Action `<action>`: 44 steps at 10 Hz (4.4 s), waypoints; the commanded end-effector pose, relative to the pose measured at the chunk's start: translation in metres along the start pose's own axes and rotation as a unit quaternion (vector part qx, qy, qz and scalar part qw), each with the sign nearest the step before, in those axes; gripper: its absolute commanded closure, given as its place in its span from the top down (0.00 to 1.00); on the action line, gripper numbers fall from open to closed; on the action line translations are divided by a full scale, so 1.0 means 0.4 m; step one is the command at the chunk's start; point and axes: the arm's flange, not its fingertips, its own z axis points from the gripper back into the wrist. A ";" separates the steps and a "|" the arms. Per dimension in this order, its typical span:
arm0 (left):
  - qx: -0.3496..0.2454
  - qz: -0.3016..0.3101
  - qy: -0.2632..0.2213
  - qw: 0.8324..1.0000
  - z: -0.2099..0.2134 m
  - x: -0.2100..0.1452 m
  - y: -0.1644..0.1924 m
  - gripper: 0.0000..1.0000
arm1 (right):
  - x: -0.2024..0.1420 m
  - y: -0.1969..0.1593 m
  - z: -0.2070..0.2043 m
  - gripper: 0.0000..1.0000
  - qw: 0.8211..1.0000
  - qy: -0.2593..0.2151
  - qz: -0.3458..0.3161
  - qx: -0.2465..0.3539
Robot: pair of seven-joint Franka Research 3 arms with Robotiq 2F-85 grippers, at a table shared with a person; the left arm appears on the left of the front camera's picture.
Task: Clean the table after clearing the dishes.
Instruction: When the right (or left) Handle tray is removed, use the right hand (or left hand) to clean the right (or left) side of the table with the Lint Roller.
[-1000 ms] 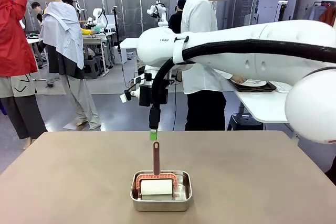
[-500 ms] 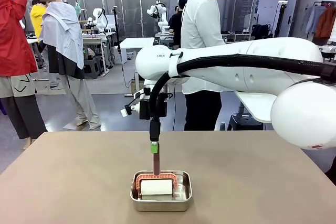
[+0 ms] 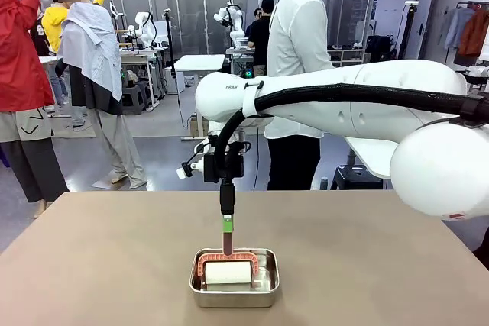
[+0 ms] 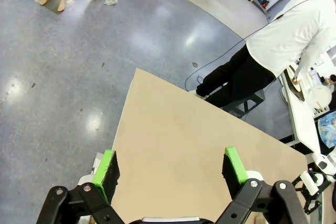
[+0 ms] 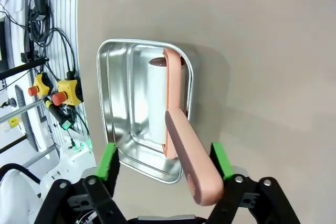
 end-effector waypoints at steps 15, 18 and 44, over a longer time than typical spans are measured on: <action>-0.004 -0.002 0.005 1.000 0.008 0.005 -0.001 1.00 | -0.351 0.241 0.139 0.00 0.928 -0.186 -0.296 -0.129; -0.004 -0.002 0.005 1.000 0.008 0.005 -0.001 1.00 | -0.624 0.247 0.030 0.00 0.800 -0.364 -0.475 -0.046; -0.004 -0.002 0.005 1.000 0.008 0.005 -0.001 1.00 | -1.056 -0.006 -0.279 0.20 0.673 -0.436 -0.598 -0.011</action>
